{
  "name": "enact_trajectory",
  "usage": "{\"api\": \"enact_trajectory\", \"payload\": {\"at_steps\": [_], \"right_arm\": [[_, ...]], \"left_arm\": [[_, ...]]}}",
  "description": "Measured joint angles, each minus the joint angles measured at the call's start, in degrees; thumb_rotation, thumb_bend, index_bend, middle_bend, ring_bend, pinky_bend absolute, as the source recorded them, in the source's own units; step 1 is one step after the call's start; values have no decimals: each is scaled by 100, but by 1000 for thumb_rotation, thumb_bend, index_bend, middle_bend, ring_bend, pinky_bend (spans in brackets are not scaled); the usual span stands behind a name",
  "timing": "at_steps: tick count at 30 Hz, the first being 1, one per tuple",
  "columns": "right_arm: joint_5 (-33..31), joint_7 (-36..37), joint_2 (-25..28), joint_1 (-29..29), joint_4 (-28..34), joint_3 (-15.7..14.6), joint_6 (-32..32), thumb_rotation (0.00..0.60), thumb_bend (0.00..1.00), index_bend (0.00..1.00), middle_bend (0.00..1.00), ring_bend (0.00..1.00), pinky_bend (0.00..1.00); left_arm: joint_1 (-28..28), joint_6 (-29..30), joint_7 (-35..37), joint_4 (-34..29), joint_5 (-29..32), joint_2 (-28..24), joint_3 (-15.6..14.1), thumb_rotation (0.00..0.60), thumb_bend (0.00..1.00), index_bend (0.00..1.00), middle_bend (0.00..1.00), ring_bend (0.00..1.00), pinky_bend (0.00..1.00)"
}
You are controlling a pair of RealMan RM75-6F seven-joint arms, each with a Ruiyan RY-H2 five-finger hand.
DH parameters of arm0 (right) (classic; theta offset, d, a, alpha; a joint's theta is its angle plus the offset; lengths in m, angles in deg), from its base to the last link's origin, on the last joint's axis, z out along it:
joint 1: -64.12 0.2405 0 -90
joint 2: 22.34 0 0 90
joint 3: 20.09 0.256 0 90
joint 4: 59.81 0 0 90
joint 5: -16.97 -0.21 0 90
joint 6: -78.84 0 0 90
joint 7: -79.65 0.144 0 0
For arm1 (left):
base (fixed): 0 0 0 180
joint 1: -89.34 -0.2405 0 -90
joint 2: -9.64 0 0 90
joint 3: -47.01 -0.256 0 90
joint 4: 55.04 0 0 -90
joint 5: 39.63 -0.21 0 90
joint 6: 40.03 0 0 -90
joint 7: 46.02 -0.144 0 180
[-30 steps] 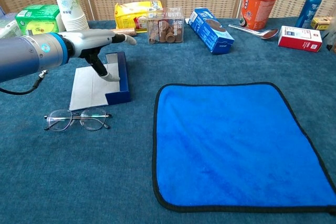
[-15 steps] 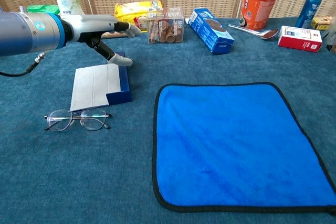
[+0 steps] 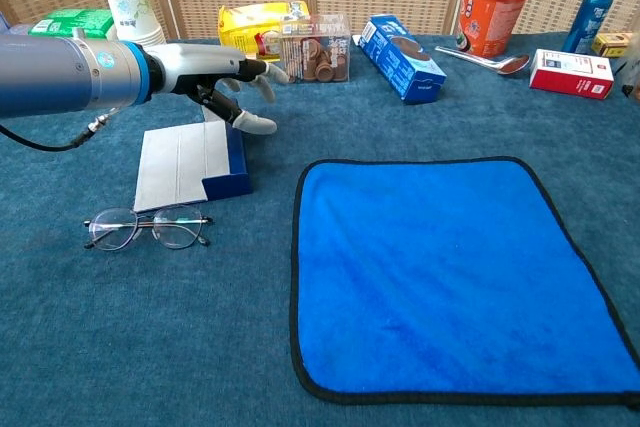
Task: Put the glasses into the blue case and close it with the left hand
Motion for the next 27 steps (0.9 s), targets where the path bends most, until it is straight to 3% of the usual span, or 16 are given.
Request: {"api": "enact_trajectory", "payload": {"at_steps": [9,16,27], "right_arm": [[20,-32,-9,-49,-5,-6,55,399,339,126,130,0,37],[66,-156,13,-77,90,-16,93,400,338,126,129,0,37],[133,-223,-5,-28,135,2,51,400,338,125,129,0,37]], "left_arm": [[164,-218,197,450,-26,212,-53,328,235,23,192,57,92],[142,-309,476,637,-100,264,-82,325,234,26,243,151,127],[-139,-219,729,334,-320,-91,-233,323,234,20,273,207,129]]}}
